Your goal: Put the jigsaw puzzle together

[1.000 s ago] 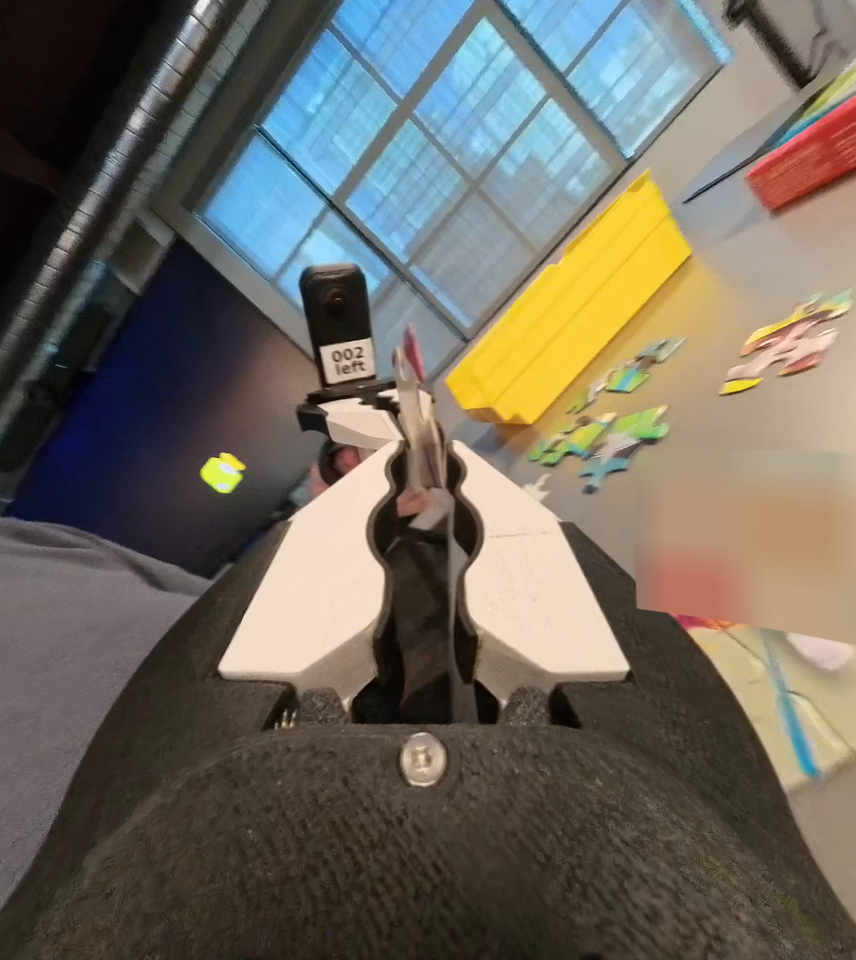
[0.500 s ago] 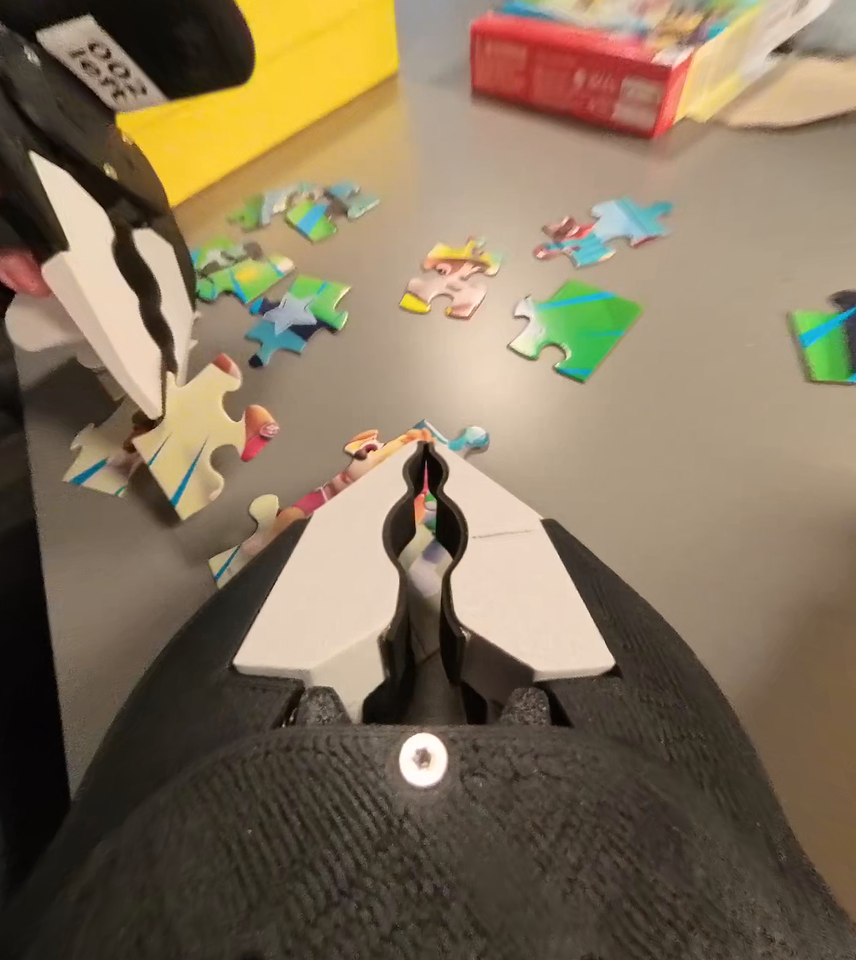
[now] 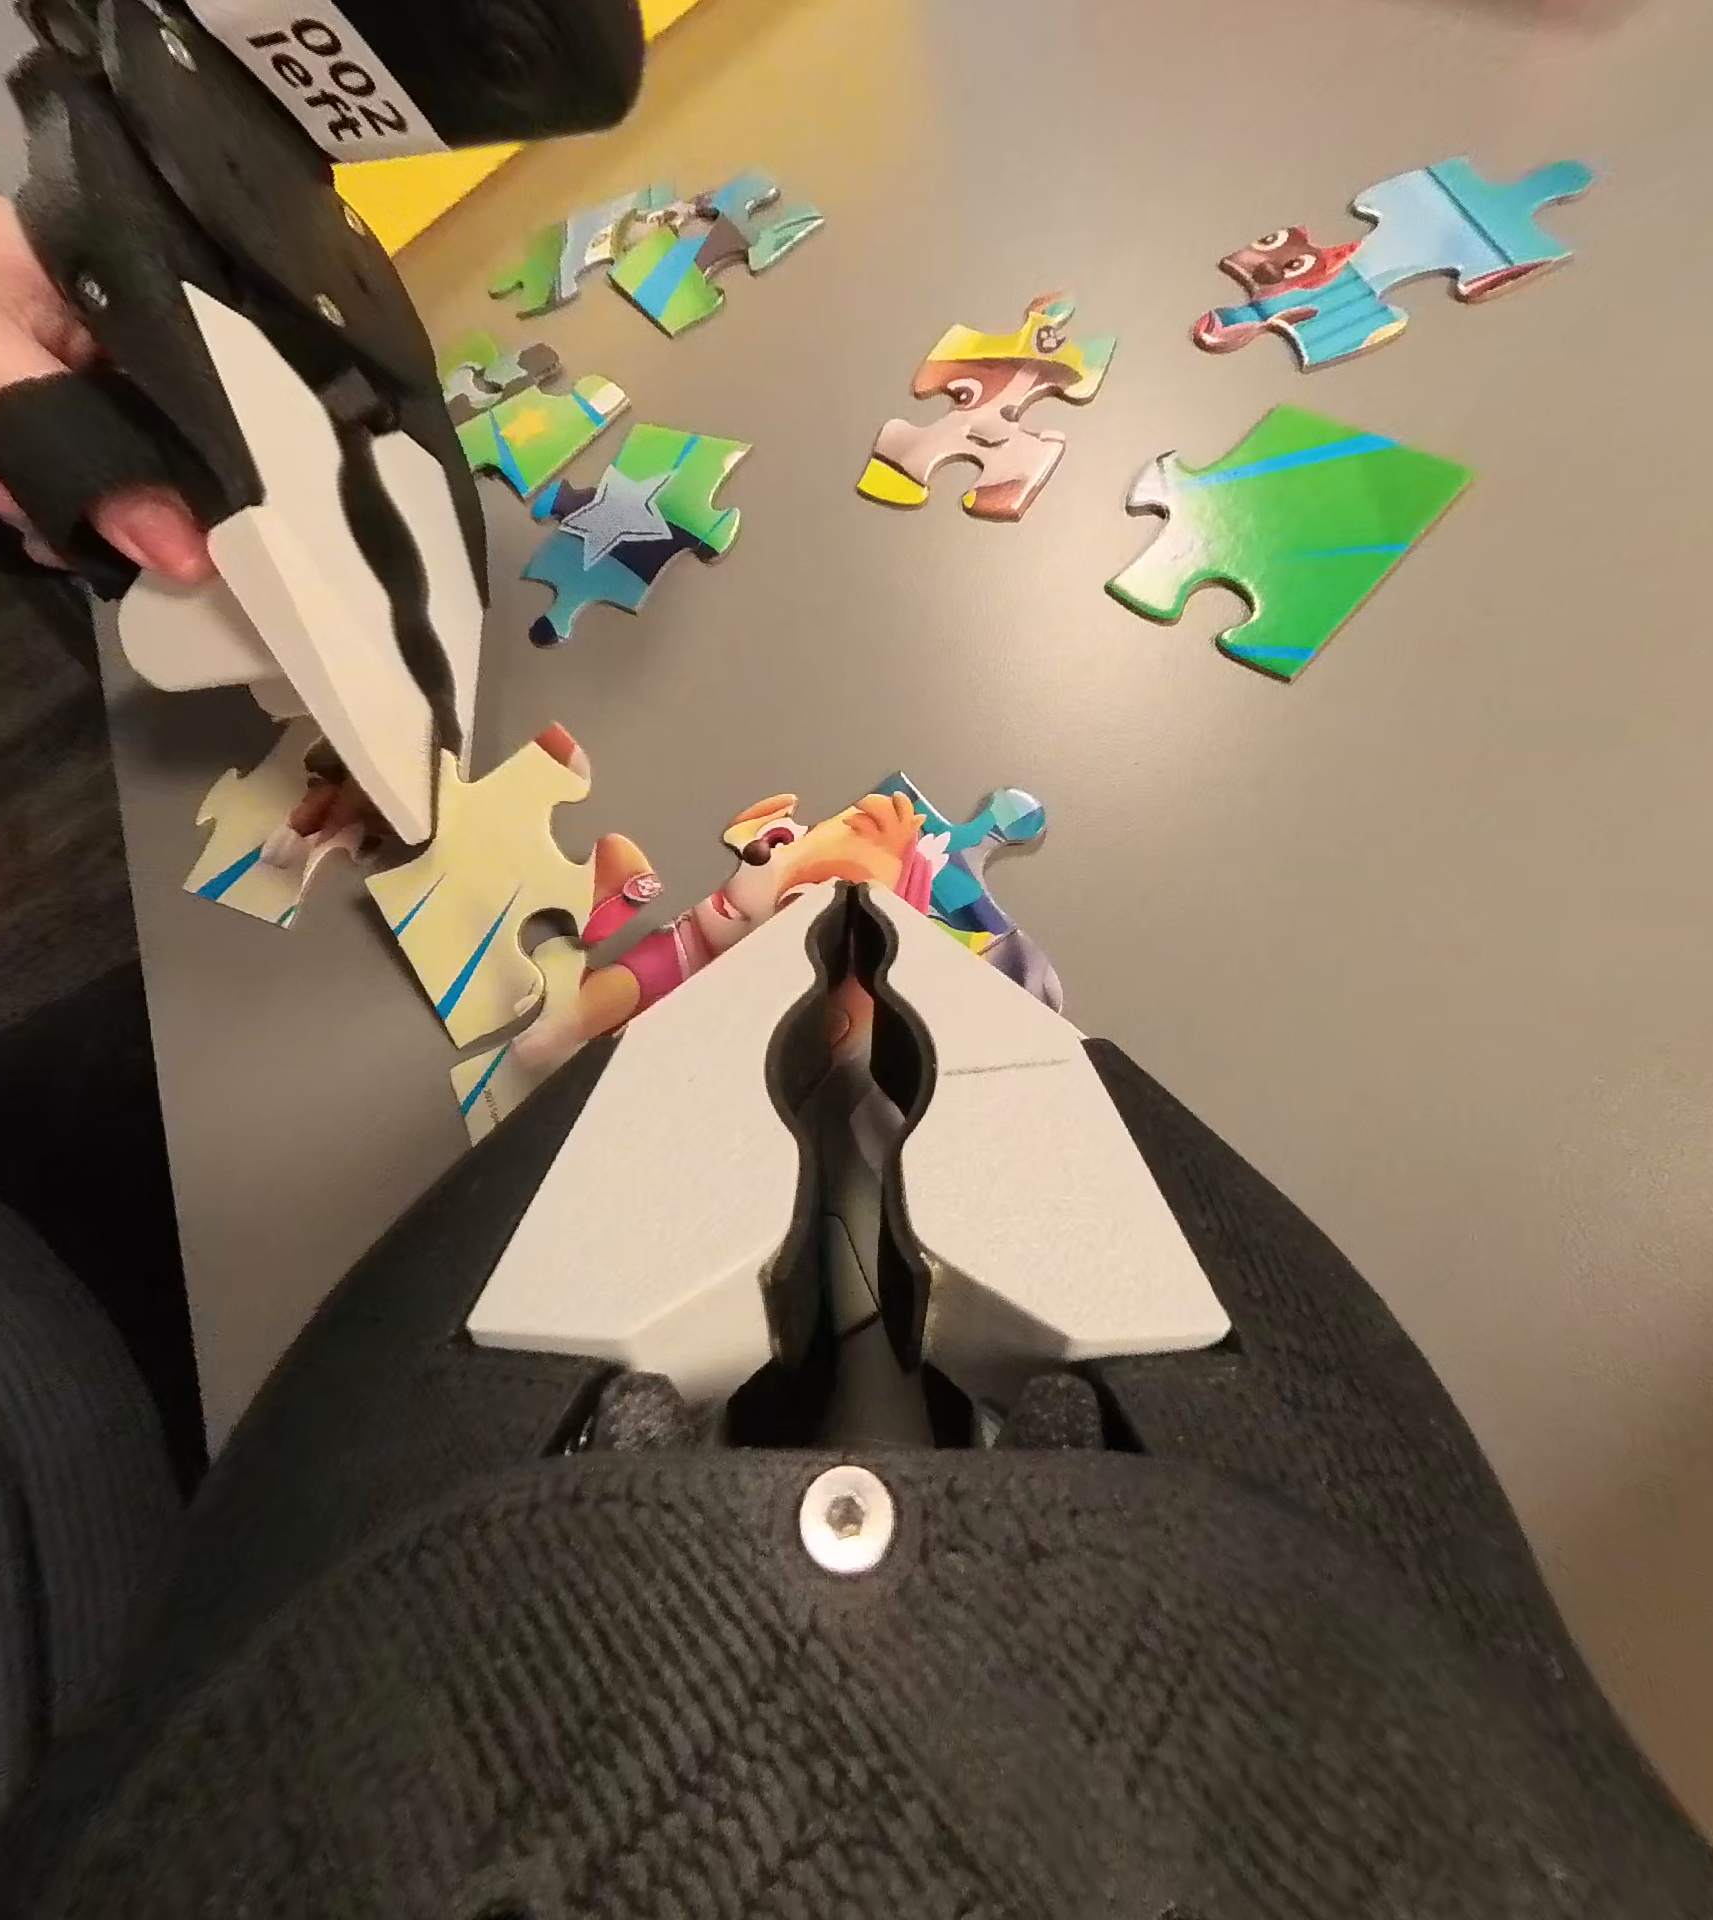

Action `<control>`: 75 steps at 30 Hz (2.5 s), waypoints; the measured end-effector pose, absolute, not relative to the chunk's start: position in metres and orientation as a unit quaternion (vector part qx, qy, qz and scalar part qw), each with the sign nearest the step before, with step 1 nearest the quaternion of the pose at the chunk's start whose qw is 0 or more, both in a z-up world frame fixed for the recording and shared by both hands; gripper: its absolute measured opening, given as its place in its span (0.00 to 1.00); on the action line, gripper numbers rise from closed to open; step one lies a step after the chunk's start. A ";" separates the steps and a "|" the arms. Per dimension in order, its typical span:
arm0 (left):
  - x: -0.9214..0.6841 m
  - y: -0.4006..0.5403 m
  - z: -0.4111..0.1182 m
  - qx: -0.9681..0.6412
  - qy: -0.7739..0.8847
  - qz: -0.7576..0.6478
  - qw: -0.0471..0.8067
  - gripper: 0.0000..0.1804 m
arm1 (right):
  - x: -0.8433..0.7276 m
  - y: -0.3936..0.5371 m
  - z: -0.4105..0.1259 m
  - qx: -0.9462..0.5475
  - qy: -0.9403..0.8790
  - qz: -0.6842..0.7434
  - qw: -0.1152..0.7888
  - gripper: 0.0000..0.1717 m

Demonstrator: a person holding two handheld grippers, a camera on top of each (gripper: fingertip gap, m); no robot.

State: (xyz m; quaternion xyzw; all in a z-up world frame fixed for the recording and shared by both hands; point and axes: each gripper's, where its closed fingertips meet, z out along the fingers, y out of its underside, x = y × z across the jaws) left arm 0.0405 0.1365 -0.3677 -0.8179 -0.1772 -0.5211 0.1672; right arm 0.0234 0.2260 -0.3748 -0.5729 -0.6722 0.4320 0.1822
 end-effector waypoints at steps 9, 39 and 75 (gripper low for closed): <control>0.039 0.138 -0.376 -0.821 -0.201 -0.519 0.128 0.01 | 0.023 0.226 -0.376 -0.569 -0.679 0.422 0.194 0.00; 0.027 0.159 -0.348 -0.924 -0.114 -0.240 0.276 0.24 | 0.023 0.226 -0.375 -0.568 -0.678 0.424 0.192 0.00; 0.048 0.146 -0.386 -0.932 0.311 -0.081 0.169 0.33 | 0.023 0.226 -0.374 -0.576 -0.665 0.444 0.171 0.00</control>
